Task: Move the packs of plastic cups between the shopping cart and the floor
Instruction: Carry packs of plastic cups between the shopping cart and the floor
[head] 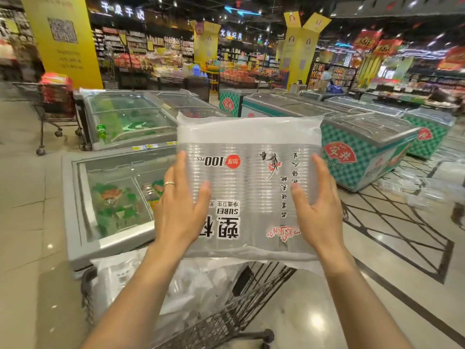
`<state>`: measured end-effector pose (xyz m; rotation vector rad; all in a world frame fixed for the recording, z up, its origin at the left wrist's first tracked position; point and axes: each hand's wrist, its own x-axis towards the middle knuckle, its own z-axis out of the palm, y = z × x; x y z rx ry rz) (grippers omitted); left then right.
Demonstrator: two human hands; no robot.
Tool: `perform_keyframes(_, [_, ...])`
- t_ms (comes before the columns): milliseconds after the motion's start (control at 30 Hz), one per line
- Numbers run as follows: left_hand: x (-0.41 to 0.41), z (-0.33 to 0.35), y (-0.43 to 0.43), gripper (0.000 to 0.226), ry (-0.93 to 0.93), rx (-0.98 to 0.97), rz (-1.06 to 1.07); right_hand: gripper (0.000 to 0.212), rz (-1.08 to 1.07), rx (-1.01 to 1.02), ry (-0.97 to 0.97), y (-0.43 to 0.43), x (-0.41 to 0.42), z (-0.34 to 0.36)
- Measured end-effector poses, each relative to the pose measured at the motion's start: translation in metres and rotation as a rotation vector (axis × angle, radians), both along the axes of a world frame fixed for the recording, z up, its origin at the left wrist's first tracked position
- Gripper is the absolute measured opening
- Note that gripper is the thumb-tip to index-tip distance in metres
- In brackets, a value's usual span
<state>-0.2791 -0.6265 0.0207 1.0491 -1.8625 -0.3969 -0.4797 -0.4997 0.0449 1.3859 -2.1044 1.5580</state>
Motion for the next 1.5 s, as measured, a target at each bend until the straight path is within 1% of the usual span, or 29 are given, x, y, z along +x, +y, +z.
perform_keyframes(200, [-0.038,-0.039,-0.092,0.073,0.026,0.102,-0.022,0.060,0.025,0.090,0.040,-0.094,-0.039,-0.018])
perform_keyframes(300, [-0.055,-0.059,-0.125,0.071,0.030,0.190,0.008,0.060,0.027,0.155,0.046,-0.128,-0.054,-0.033])
perform_keyframes(367, [-0.064,-0.075,-0.142,0.071,-0.001,0.229,0.011,0.061,0.041,0.199,0.084,-0.151,-0.063,-0.042])
perform_keyframes(500, [-0.072,-0.121,-0.170,0.071,-0.075,0.297,0.026,0.064,0.137,0.297,0.126,-0.189,-0.083,-0.065])
perform_keyframes(633, [-0.088,-0.170,-0.189,0.075,-0.044,0.422,0.068,0.070,0.252,0.437,0.148,-0.227,-0.109,-0.097])
perform_keyframes(767, [-0.113,-0.222,-0.197,0.068,-0.020,0.526,0.098,0.069,0.313,0.565,0.198,-0.261,-0.131,-0.129])
perform_keyframes(900, [-0.134,-0.273,-0.194,0.066,-0.003,0.648,0.156,0.066,0.410,0.667,0.254,-0.292,-0.147,-0.163])
perform_keyframes(1067, [-0.158,-0.333,-0.187,0.063,0.060,0.767,0.193,0.060,0.497,0.735,0.244,-0.313,-0.160,-0.207])
perform_keyframes(1233, [-0.178,-0.375,-0.182,0.056,-0.003,0.778,0.194,0.060,0.517,0.816,0.263,-0.320,-0.165,-0.250])
perform_keyframes(1333, [-0.185,-0.400,-0.180,0.064,-0.015,0.837,0.247,0.061,0.529,0.811,0.249,-0.324,-0.159,-0.274])
perform_keyframes(1400, [-0.183,-0.417,-0.179,0.066,-0.047,0.865,0.282,0.060,0.472,0.834,0.311,-0.320,-0.149,-0.293])
perform_keyframes(1500, [-0.177,-0.427,-0.185,0.058,-0.144,0.835,0.332,0.059,0.428,0.784,0.379,-0.310,-0.135,-0.317])
